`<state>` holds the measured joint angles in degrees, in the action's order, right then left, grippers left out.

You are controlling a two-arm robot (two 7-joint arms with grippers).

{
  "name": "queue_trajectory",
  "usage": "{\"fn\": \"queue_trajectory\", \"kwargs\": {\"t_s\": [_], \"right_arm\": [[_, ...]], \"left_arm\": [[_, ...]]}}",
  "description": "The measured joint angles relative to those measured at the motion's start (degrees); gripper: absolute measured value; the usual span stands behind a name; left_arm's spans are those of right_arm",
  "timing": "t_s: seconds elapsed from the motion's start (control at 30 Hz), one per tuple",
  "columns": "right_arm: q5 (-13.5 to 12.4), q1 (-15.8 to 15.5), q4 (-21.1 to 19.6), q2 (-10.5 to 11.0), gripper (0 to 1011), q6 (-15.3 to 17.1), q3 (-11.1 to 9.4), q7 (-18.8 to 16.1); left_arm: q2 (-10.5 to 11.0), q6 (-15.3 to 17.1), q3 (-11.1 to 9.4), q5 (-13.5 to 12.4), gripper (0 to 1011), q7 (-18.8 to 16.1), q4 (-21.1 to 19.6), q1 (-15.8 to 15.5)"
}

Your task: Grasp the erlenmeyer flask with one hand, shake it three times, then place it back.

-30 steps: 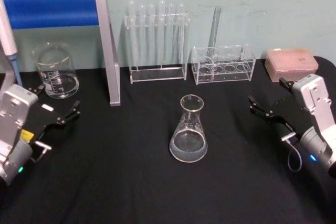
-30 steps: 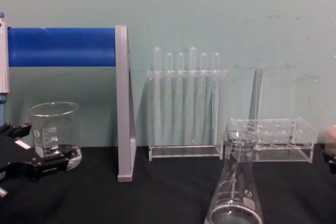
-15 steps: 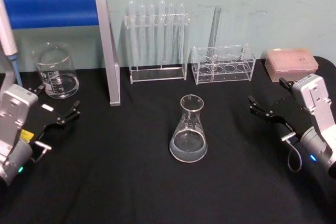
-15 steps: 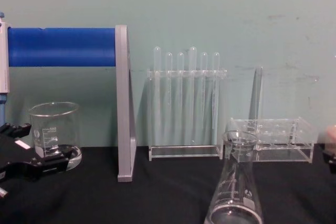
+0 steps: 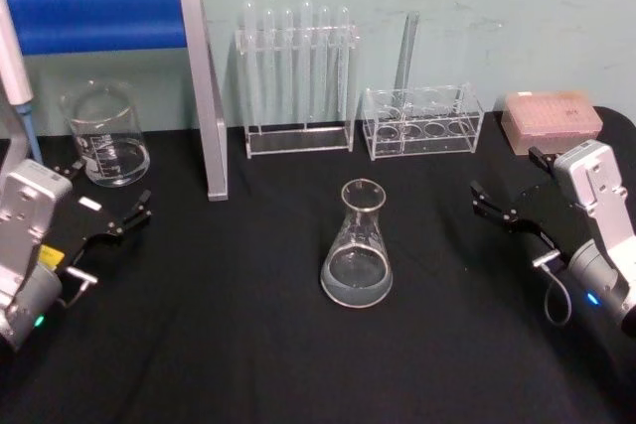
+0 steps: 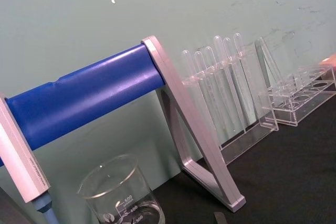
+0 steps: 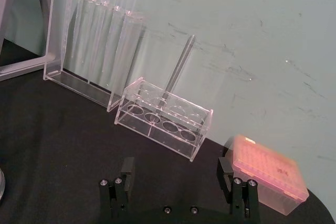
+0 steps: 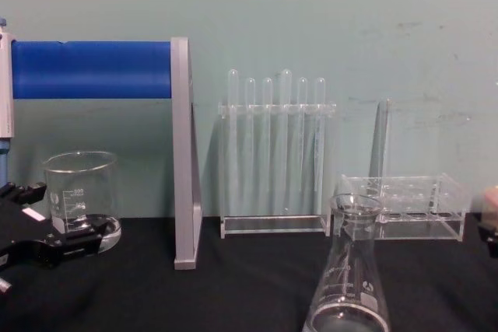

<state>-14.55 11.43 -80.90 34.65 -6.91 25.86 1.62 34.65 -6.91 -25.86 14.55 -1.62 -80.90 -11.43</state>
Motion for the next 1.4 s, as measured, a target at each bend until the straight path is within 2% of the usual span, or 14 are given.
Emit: {"fn": "queue_trajectory", "kwargs": {"t_s": [0.27,0.67,0.9,1.13,1.4], "right_arm": [[0.0,0.0,0.0,0.0,1000,0.0,0.0,0.0],[-0.1,-2.5,-2.7,0.3,1000,0.5,-2.1,-2.6],[-2.5,-5.9,-7.0,1.4,1000,0.3,-4.1,-5.2],[-6.8,-9.6,-11.5,2.1,1000,0.3,-6.0,-9.7],[-10.2,-11.2,-13.5,1.7,1000,2.1,-6.2,-14.9]], "left_arm": [[0.0,0.0,0.0,0.0,1001,0.0,0.0,0.0],[0.0,0.0,0.0,0.0,1001,0.0,0.0,0.0],[0.0,0.0,0.0,0.0,1001,0.0,0.0,0.0],[0.0,0.0,0.0,0.0,1001,0.0,0.0,0.0],[0.0,0.0,0.0,0.0,1001,0.0,0.0,0.0]]}}
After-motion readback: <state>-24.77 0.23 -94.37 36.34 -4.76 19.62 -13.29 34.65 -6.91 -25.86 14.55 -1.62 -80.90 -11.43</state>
